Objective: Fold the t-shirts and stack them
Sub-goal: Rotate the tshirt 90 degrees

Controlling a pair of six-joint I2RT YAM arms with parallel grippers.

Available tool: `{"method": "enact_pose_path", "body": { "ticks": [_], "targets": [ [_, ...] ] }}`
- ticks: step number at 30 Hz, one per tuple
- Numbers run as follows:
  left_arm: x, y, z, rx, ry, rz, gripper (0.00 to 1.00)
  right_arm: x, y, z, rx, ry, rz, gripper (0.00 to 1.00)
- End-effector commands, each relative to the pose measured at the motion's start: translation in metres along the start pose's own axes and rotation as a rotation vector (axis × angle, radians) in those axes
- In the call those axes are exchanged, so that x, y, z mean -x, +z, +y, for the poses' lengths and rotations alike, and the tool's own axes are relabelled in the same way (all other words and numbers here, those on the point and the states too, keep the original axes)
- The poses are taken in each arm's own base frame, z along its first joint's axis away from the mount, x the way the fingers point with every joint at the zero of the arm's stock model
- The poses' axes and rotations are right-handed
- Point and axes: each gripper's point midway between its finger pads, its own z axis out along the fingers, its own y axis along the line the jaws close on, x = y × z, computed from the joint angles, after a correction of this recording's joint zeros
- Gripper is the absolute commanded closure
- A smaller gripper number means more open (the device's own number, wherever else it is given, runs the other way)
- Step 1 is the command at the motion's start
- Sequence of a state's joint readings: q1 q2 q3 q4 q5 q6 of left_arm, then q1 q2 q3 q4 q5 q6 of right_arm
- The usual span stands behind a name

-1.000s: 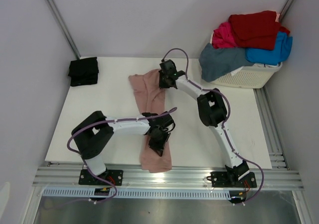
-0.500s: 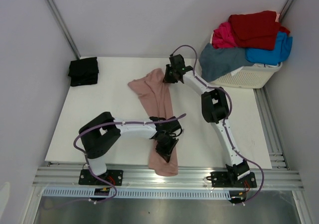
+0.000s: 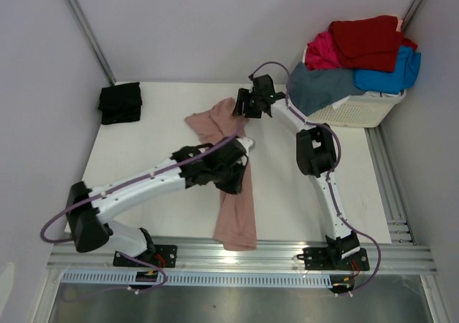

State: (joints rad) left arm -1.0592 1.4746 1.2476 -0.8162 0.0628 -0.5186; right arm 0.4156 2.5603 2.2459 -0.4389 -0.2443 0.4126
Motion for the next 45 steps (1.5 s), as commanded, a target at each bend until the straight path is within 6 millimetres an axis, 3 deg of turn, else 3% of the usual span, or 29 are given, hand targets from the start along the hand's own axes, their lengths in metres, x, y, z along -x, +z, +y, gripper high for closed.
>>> {"method": "enact_pose_path", "body": {
  "ticks": [1, 4, 9, 14, 22, 25, 28, 31, 38, 45],
  "targets": [
    [0.049, -0.063, 0.062, 0.237, -0.090, -0.263, 0.85, 0.042, -0.045, 0.034, 0.077, -0.060, -0.096, 0.34],
    [0.069, -0.095, 0.101, 0.282, -0.211, -0.393, 0.82, 0.037, -0.046, 0.027, 0.057, -0.051, -0.087, 0.33],
    [0.062, -0.106, 0.134, 0.371, -0.289, -0.462, 0.80, 0.022, -0.045, 0.019, 0.039, -0.053, -0.052, 0.33],
    [0.051, -0.106, 0.150, 0.440, -0.334, -0.436, 0.78, -0.007, -0.038, -0.005, -0.011, -0.047, 0.000, 0.33],
    [0.045, -0.113, 0.157, 0.467, -0.366, -0.474, 0.78, -0.022, -0.027, -0.014, -0.008, -0.026, 0.024, 0.37],
    [0.040, -0.114, 0.160, 0.481, -0.381, -0.477, 0.78, -0.021, -0.025, -0.014, -0.003, -0.021, 0.017, 0.41],
    [0.036, -0.113, 0.162, 0.486, -0.410, -0.485, 0.79, -0.022, -0.020, -0.013, 0.014, -0.006, 0.018, 0.58],
    [0.034, -0.114, 0.161, 0.477, -0.420, -0.491, 0.79, -0.025, -0.016, -0.009, 0.030, 0.014, 0.027, 0.76],
    [0.034, -0.113, 0.158, 0.450, -0.416, -0.501, 0.78, -0.020, -0.017, -0.001, 0.007, -0.028, 0.001, 0.96],
    [0.033, -0.108, 0.157, 0.439, -0.416, -0.495, 0.78, -0.003, -0.037, 0.058, -0.017, -0.277, -0.086, 1.00]
  ]
}}
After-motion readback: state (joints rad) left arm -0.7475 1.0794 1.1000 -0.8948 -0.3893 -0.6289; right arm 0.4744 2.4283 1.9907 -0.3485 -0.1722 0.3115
